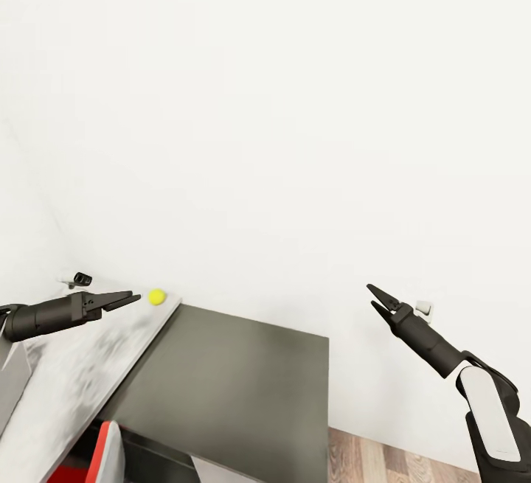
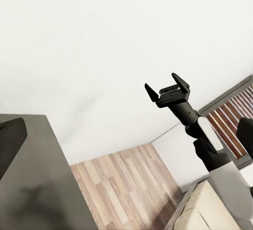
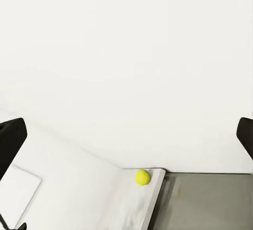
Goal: Put all the toys in the child's room - the three board games (two on the bed and one on the table), the two jigsaw puzzles on the table, and the tennis ball on the table - inside the toy box on the table in the child's room.
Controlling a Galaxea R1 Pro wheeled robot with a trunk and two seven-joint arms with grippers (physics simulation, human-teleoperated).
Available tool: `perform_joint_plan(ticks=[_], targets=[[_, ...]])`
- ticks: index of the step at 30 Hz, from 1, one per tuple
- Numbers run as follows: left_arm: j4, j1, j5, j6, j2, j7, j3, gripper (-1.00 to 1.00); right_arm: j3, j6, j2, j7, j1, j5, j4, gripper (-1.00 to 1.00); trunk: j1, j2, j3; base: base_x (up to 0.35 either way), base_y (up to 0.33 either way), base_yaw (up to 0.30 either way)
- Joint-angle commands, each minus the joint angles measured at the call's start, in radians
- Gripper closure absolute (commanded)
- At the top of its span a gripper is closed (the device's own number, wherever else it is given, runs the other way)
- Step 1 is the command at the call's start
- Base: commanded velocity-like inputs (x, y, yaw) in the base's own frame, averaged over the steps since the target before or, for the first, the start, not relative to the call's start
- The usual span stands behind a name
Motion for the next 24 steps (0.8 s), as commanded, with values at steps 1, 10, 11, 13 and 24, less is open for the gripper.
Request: perform_joint_plan(ticks=[1, 10, 11, 13, 24], targets=[[0.000, -0.001, -0.001, 0.011, 0.000, -0.004, 0.000, -1.00, -0.002, 0.007, 0.000, 0.001, -0.001, -0.003, 0.000, -1.00, 0.001, -0.002, -0.002, 0.018, -0.001, -0.081], [0.000, -0.001, -0.001, 0.011, 0.000, -0.004, 0.000, -1.00, -0.001, 0.007, 0.000, 0.001, -0.001, -0.003, 0.000, -1.00, 0.001, -0.002, 0.007, 0.057, 0.000, -0.161], [0.000, -0.001, -0.001, 0.011, 0.000, -0.004, 0.000, -1.00, -0.001, 0.007, 0.000, 0.001, -0.001, -0.003, 0.000, -1.00, 0.001, -0.002, 0.008, 0.075, 0.000, -0.193], [0.000, -0.001, -0.001, 0.011, 0.000, -0.004, 0.000, -1.00, -0.001, 0.007, 0.000, 0.001, -0.001, -0.003, 0.000, -1.00, 0.001, -0.002, 0.011, 0.079, -0.010, -0.193], [0.000, -0.001, 0.000, 0.011, 0.000, -0.004, 0.000, -1.00, -0.001, 0.007, 0.000, 0.000, -0.001, -0.003, 0.000, -1.00, 0.001, -0.002, 0.016, 0.058, -0.050, -0.069]])
